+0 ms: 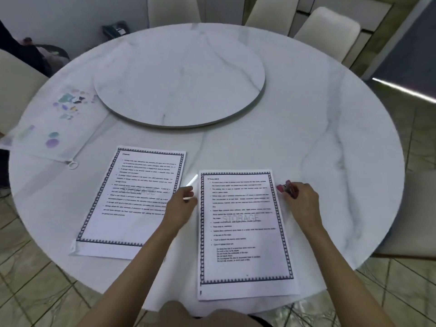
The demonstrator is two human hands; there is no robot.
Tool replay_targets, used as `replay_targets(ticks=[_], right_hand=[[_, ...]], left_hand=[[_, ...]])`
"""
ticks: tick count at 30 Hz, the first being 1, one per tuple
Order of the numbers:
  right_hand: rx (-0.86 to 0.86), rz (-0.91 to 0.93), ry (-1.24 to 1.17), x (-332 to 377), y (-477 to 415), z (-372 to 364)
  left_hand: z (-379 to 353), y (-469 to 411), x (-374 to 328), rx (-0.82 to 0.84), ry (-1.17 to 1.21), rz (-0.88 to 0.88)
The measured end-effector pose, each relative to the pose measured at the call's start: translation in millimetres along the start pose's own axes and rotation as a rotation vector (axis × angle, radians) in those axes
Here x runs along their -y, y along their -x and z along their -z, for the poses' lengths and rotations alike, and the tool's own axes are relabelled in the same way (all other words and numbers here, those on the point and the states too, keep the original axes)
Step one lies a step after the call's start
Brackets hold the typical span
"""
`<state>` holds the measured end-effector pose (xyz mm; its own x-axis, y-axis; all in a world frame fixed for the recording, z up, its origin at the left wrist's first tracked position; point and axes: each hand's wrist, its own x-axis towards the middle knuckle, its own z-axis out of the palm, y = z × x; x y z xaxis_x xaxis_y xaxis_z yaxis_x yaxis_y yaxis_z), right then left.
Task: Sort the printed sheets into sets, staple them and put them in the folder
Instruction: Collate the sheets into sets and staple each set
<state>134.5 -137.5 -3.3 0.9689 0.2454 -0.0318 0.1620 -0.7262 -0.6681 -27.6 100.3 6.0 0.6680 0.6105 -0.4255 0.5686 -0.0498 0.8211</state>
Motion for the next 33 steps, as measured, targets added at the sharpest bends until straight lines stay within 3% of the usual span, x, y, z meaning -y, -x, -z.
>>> replay_targets(ticks=[6,10,12,17,22,33], right_hand=[[0.005,-0.046,0.069,-28,-5,-4],[-0.175,0.085,0.002,0,9,-5],[-0.097,0.205,-0.079,18,21,-14],[0.245,0.438,0.052,34,49,-60],[0.234,0.512,0.175,25,55,-82],[0.189,0.543,0.143,21,50,-84]], left_hand=[[-8,-10,-5,-0.025,0.014,0.068],[-11,-14,-5,-0.055,0.020,0.090],[-12,-16,-5,-0.069,0.037,0.108],[-16,-20,-8,-0.080,0.107,0.131],[-14,-26,-10,-0.049,0.097,0.141],[-18,-41,-17,0.008,0.030,0.136]])
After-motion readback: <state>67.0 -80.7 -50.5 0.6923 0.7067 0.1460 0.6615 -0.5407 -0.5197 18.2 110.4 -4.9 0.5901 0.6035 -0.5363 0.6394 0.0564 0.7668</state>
